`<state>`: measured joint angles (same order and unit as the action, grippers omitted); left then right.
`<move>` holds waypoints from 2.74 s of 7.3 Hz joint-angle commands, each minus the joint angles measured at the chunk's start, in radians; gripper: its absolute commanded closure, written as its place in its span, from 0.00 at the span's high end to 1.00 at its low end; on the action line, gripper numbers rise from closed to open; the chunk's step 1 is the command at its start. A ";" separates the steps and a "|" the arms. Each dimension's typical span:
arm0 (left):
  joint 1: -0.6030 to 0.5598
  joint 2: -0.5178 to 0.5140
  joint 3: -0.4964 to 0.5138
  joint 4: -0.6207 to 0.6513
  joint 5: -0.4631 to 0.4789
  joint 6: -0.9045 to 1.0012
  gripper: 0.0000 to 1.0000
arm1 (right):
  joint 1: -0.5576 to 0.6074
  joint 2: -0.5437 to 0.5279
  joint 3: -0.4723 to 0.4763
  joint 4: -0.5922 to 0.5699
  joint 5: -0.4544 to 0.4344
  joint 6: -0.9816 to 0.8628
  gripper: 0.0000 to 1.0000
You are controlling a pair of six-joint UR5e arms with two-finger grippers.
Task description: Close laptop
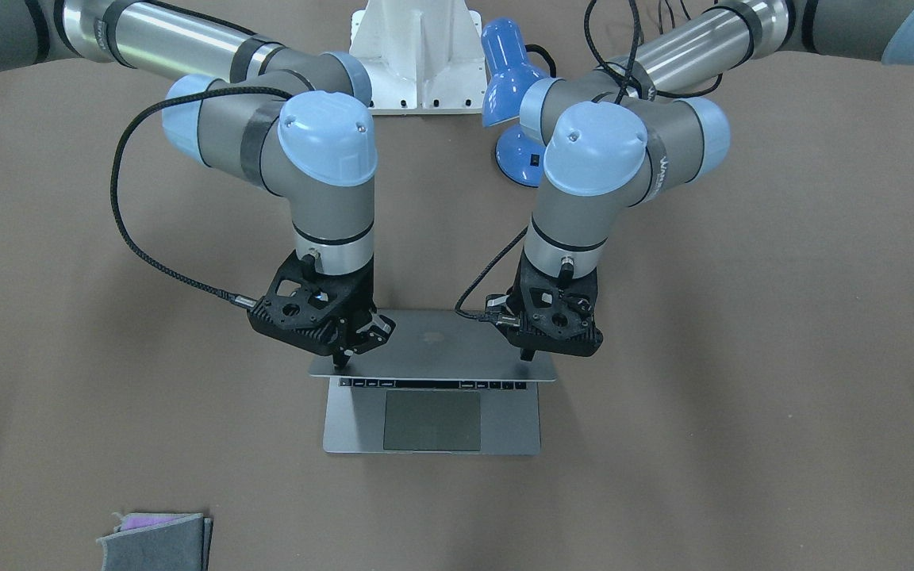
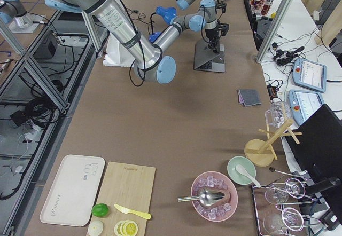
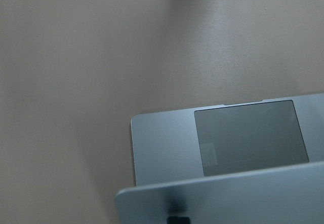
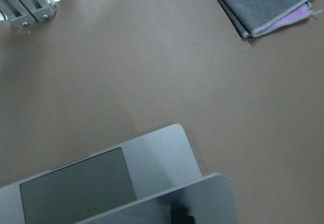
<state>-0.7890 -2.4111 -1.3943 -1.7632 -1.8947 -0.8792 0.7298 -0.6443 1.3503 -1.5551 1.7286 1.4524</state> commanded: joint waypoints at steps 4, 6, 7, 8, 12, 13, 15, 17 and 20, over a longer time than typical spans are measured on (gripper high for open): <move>-0.006 -0.040 0.170 -0.125 0.048 0.014 0.00 | 0.017 0.087 -0.223 0.147 0.003 -0.004 0.00; -0.009 -0.074 0.242 -0.145 0.072 0.044 0.00 | 0.017 0.101 -0.252 0.165 0.003 -0.006 0.00; -0.010 -0.082 0.282 -0.183 0.072 0.048 0.00 | 0.017 0.103 -0.269 0.179 0.003 -0.007 0.00; -0.010 -0.106 0.328 -0.200 0.074 0.049 0.00 | 0.017 0.107 -0.299 0.203 0.003 -0.010 0.00; -0.009 -0.137 0.437 -0.236 0.095 0.085 0.00 | 0.014 0.161 -0.460 0.294 0.002 -0.013 0.00; -0.004 -0.144 0.469 -0.249 0.117 0.085 0.00 | 0.013 0.163 -0.494 0.326 0.002 -0.015 0.00; 0.008 -0.151 0.508 -0.272 0.131 0.104 0.00 | 0.008 0.163 -0.533 0.365 0.002 -0.041 0.00; 0.024 -0.151 0.508 -0.272 0.144 0.105 0.00 | 0.007 0.163 -0.533 0.366 0.002 -0.043 0.00; 0.027 -0.154 0.506 -0.274 0.144 0.105 0.00 | 0.007 0.167 -0.530 0.365 0.003 -0.047 0.00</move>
<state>-0.7623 -2.5635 -0.8871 -2.0365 -1.7506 -0.7747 0.7355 -0.4803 0.8183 -1.1903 1.7306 1.4088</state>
